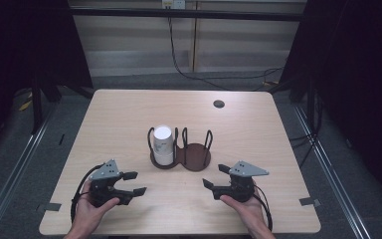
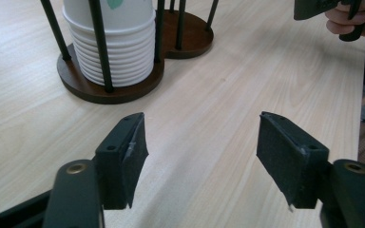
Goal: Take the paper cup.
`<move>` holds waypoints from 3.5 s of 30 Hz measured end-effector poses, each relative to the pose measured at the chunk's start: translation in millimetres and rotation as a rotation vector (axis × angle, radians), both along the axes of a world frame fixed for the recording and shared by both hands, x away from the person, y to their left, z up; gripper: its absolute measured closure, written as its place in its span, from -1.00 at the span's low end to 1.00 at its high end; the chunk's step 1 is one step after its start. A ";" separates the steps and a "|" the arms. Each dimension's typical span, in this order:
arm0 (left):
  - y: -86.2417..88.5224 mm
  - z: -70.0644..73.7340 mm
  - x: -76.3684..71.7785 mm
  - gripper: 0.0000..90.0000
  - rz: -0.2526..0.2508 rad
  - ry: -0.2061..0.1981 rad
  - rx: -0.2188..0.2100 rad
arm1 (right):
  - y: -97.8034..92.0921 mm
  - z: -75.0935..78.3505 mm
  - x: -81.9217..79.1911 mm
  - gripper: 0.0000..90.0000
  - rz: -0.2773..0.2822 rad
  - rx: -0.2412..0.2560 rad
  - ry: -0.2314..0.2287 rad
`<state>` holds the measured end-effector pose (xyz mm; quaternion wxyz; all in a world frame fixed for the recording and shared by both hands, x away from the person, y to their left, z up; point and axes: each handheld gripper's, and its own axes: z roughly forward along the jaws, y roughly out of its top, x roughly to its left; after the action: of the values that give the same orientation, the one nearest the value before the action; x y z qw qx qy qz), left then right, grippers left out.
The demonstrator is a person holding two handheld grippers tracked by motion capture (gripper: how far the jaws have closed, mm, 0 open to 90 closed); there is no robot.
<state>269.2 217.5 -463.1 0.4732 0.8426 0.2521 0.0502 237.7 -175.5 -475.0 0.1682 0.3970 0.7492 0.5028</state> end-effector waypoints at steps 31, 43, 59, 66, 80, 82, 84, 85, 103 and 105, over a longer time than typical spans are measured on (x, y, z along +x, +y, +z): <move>-10.7 21.3 4.7 -0.53 -0.050 -0.039 -0.047 | -1.1 6.7 -8.1 -0.58 0.058 0.039 0.061; -17.5 29.4 11.8 -0.50 -0.061 -0.010 0.021 | 1.9 8.6 -11.2 -0.58 0.079 0.034 0.041; -29.1 67.6 27.1 0.18 -0.116 -0.033 0.062 | 2.2 7.2 -10.8 -0.59 0.088 0.033 0.051; -29.4 86.8 43.0 0.11 -0.176 -0.035 0.024 | 1.8 7.1 -10.3 -0.61 0.086 0.048 0.055; -37.5 98.3 68.4 -0.14 -0.116 0.010 0.134 | 0.4 7.8 -11.7 -0.61 0.092 0.054 0.054; -40.3 99.2 73.3 -0.20 -0.106 0.016 0.154 | 0.7 7.3 -11.3 -0.61 0.096 0.053 0.057; -44.3 101.1 79.2 -0.24 -0.099 0.023 0.166 | 1.1 7.7 -12.3 -0.61 0.100 0.052 0.055; -44.3 101.1 79.2 -0.29 -0.099 0.023 0.166 | 1.1 7.7 -12.3 -0.61 0.100 0.052 0.055; -71.6 116.2 109.7 -0.29 -0.145 0.039 0.312 | 0.9 6.3 -12.1 -0.61 0.112 0.049 0.061; -74.7 118.7 113.9 -0.30 -0.137 0.040 0.324 | 0.7 5.9 -11.8 -0.61 0.114 0.052 0.064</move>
<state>383.1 142.8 -344.4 0.3284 0.9239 0.1922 0.0412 225.9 -174.8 -469.1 0.1050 0.3738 0.7624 0.5177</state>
